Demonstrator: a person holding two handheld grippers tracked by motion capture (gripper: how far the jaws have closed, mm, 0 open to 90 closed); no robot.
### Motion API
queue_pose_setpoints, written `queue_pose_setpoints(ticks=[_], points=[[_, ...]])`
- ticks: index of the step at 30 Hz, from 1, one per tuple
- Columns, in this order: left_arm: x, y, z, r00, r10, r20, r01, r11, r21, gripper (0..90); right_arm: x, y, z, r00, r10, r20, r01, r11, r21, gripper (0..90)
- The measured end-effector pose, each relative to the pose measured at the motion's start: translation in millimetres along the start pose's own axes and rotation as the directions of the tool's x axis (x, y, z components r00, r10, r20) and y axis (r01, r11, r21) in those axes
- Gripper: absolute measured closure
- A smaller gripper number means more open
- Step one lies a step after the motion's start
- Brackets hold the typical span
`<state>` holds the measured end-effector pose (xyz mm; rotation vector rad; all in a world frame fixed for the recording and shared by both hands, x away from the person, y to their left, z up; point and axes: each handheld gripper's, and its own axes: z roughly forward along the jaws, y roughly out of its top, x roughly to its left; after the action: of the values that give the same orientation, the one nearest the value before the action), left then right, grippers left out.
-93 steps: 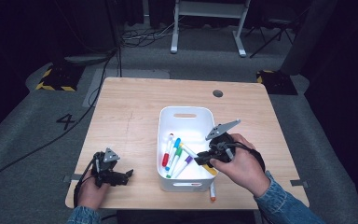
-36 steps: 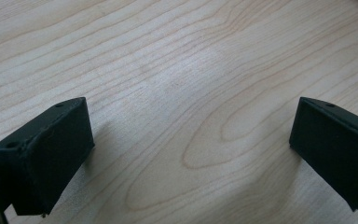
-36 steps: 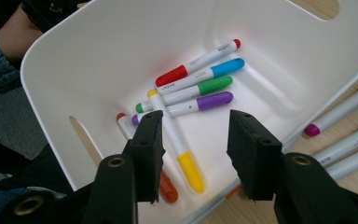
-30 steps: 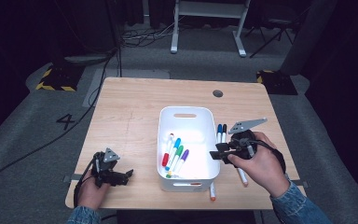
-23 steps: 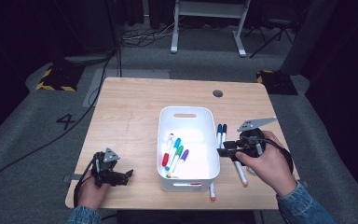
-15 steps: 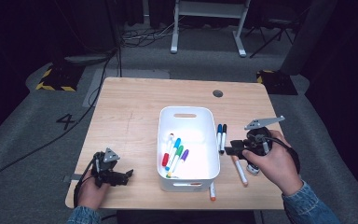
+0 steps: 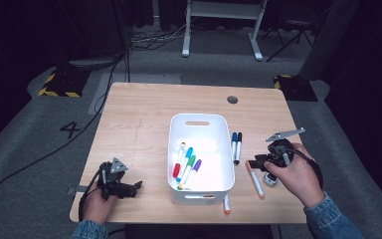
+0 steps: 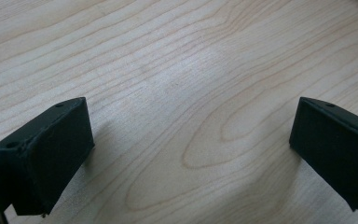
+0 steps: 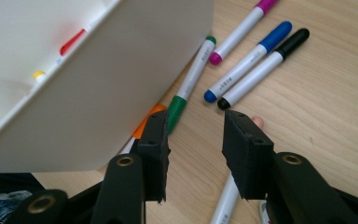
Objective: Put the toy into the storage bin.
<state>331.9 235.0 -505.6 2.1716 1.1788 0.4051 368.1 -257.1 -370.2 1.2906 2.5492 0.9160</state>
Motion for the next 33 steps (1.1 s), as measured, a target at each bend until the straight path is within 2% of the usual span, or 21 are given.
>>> queue_pose_setpoints(ticks=[7, 14, 20, 22, 33], points=[[0.1, 0.1, -0.1, 1.0, 0.001, -0.002, -0.001, 1.0, 0.0, 0.0, -10.2, -10.5, 12.2, 0.9995, 0.029, 0.016, -0.03, 0.998, 0.054, 62.7], [0.0, 0.0, 0.0, 1.0, 0.0, 0.0, 0.0, 1.0, 0.0, 0.0, -20.8, -24.5, 32.8, 0.9981, 0.054, 0.029, -0.058, 0.989, 0.139, 65.1], [-0.1, 0.0, 0.0, 1.0, 0.0, -0.001, 0.0, 1.0, 0.001, 0.0, -27.2, -30.5, 43.8, 0.9973, 0.062, 0.039, -0.068, 0.983, 0.169, 66.4], [0.0, 0.0, 0.0, 1.0, 0.0, -0.001, 0.0, 1.0, 0.001, 0.0, -30.1, -33.0, 51.4, 0.9966, 0.067, 0.049, -0.075, 0.978, 0.193, 67.0], [0.0, 0.0, -0.1, 1.0, 0.0, -0.001, 0.0, 1.0, 0.001, 0.0, -34.2, -35.3, 72.1, 0.9946, 0.067, 0.079, -0.085, 0.965, 0.247, 70.4]])
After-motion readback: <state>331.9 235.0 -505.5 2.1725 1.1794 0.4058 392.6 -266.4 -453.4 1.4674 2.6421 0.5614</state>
